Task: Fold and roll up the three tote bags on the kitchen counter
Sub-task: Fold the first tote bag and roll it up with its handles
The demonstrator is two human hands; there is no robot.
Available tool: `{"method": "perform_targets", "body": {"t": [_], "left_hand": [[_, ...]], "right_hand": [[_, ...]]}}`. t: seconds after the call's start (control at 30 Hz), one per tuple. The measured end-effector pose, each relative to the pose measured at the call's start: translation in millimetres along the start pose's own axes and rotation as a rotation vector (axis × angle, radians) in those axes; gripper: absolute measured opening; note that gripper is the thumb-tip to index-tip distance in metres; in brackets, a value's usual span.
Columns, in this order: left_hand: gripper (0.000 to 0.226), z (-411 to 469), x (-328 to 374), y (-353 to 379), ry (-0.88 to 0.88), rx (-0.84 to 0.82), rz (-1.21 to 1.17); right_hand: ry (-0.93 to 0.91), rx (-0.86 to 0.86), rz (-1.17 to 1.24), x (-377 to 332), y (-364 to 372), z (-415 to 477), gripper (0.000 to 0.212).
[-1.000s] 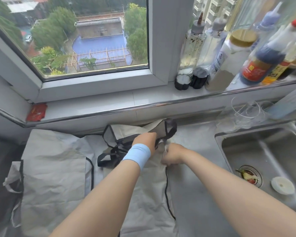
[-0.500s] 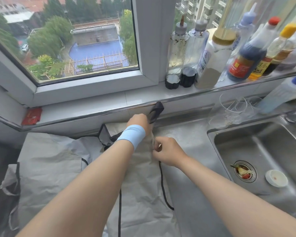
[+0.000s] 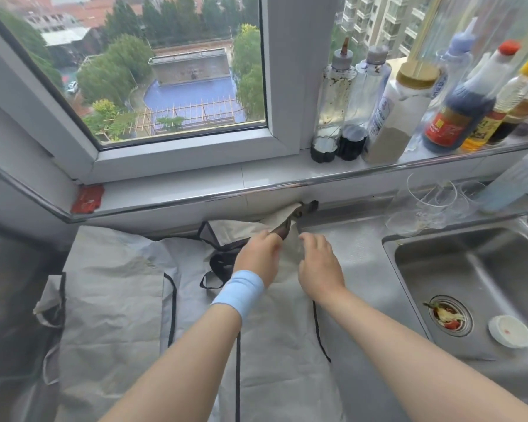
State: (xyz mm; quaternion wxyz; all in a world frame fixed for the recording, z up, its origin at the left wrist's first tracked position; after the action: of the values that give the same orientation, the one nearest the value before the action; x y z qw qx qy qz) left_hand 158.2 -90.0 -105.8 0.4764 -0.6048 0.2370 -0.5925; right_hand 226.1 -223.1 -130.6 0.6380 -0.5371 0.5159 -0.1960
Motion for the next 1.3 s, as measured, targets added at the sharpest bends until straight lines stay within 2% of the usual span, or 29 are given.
{"method": "perform_targets", "body": {"t": [0.07, 0.13, 0.17, 0.23, 0.3, 0.37, 0.47, 0.5, 0.6, 0.67, 0.73, 0.93, 1.03, 1.17, 1.3], "left_hand": [[0.015, -31.9, -12.7, 17.9, 0.122, -0.134, 0.165], [0.019, -63.4, -31.9, 32.6, 0.176, -0.213, 0.276], [0.028, -76.9, -40.3, 38.1, 0.169, -0.252, 0.326], [0.057, -105.5, -56.6, 38.3, 0.099, -0.438, 0.392], [0.074, -128.5, -69.7, 32.5, 0.085, -0.583, 0.457], [0.085, -133.4, -67.7, 25.7, 0.066, -0.578, 0.408], [0.082, -138.0, -59.8, 25.8, 0.032, -0.525, 0.381], [0.083, -201.8, -55.6, 1.8, 0.018, -0.531, 0.373], [0.077, -216.3, -44.4, -1.4, 0.011, -0.489, 0.388], [0.073, -210.3, -36.7, -6.3, 0.005, -0.419, 0.36], [0.075, -210.9, -33.6, -4.0, 0.01, -0.43, 0.355], [0.103, -259.4, -21.7, 17.5, -0.031, -0.624, 0.337], [0.114, -275.2, -15.3, 24.5, -0.03, -0.636, 0.355], [0.097, -291.0, 1.0, 23.2, 0.035, -0.542, 0.377], [0.058, -313.3, 24.8, 23.1, 0.143, -0.398, 0.333]], "right_hand": [[-0.214, 0.057, -0.133, -4.5, 14.5, -11.1, 0.052], [-0.326, -0.04, -0.208, -6.4, 34.9, -22.9, 0.049], [-0.312, -0.153, -0.23, -5.7, 44.5, -28.8, 0.052], [-0.247, -0.38, -0.313, -2.3, 59.1, -37.0, 0.065], [-0.248, -0.459, -0.442, -2.2, 66.0, -37.7, 0.075], [-0.262, -0.428, -0.441, -0.3, 63.0, -29.3, 0.078], [-0.269, -0.298, -0.458, 8.8, 56.1, -31.2, 0.081], [-0.328, -0.259, -0.518, -17.1, 57.6, -96.6, 0.083], [-0.328, -0.231, -0.495, -19.7, 57.7, -129.2, 0.069], [-0.283, -0.27, -0.468, -19.7, 57.1, -135.8, 0.067], [-0.283, -0.303, -0.498, -18.6, 57.4, -151.3, 0.066], [-0.103, -0.401, -0.509, 7.9, 70.2, -218.4, 0.078], [-0.134, -0.427, -0.5, 24.7, 74.8, -228.0, 0.082], [-0.191, -0.417, -0.504, 32.8, 74.2, -228.0, 0.084], [-0.344, -0.237, -0.516, 42.5, 67.3, -237.8, 0.078]]}}
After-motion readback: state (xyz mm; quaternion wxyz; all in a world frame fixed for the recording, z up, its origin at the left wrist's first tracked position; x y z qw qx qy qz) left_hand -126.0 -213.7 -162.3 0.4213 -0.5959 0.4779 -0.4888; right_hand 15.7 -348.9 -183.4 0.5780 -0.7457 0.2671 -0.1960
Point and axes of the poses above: each hand's wrist, its own z-axis towards the middle knuckle, its own y-axis out of the palm, x = y × z, the point moved 1 cm from there along z, towards the middle knuckle, and after that the axes turned 8 degrees about y, right-handed, at the moved point
